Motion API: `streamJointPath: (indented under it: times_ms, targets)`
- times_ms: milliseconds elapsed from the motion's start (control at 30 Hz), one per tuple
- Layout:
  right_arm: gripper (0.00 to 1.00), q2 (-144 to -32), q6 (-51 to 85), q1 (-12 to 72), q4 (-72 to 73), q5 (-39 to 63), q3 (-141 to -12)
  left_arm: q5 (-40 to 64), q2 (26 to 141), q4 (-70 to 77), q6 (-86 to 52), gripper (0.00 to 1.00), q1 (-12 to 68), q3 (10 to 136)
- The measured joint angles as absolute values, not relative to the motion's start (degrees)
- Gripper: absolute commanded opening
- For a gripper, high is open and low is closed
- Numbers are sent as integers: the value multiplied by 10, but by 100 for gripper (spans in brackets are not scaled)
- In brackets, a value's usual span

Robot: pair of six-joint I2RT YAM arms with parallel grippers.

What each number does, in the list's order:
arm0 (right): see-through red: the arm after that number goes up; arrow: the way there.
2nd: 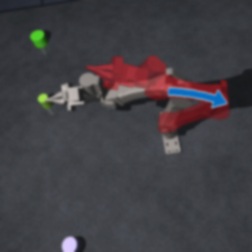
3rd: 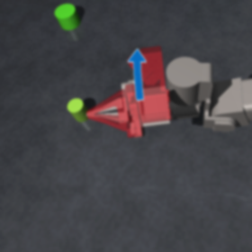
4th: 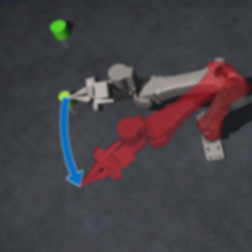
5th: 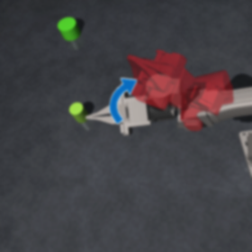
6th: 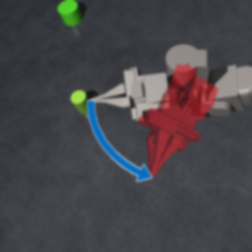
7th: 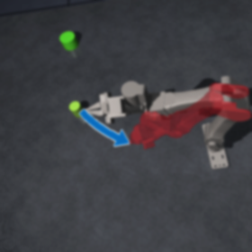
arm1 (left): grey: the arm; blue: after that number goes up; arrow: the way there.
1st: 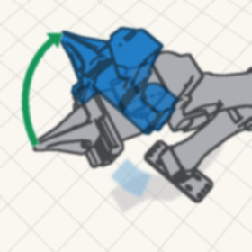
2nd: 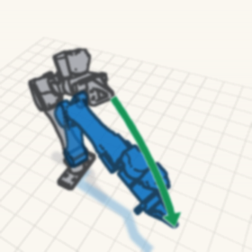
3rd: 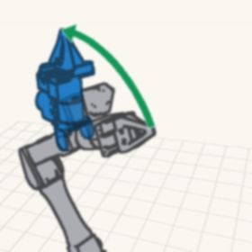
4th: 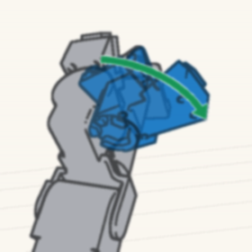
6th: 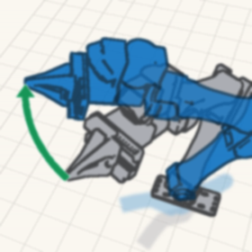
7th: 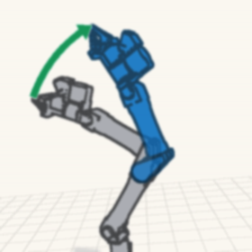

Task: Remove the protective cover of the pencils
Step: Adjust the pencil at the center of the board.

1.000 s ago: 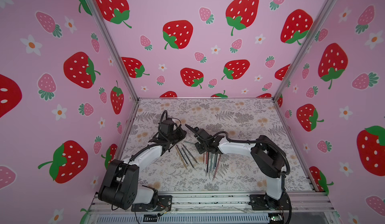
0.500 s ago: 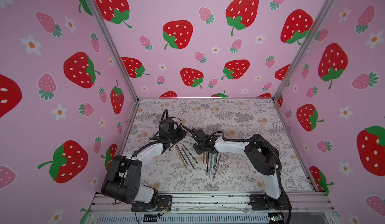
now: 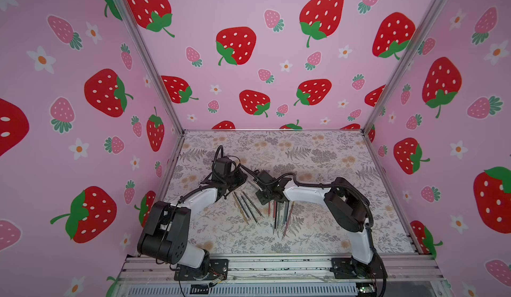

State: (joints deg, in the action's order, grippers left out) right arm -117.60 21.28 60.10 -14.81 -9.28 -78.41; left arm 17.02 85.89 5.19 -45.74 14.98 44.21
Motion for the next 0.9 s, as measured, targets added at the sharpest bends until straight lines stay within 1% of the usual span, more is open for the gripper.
streamJointPath:
  times_ms: [100, 333, 633, 900]
  targets:
    - [9, -1176, 218, 601, -151, -90, -787, 170, 869, 48, -457, 0, 150, 451]
    - [0, -1177, 245, 601, -182, -85, -801, 159, 891, 34, -455, 0, 150, 468]
    - [0, -1177, 308, 601, -221, -63, -823, 149, 966, 9, -448, 0, 149, 520]
    - [0, -1177, 343, 602, -217, -42, -815, 128, 1014, -24, -448, 0, 149, 542]
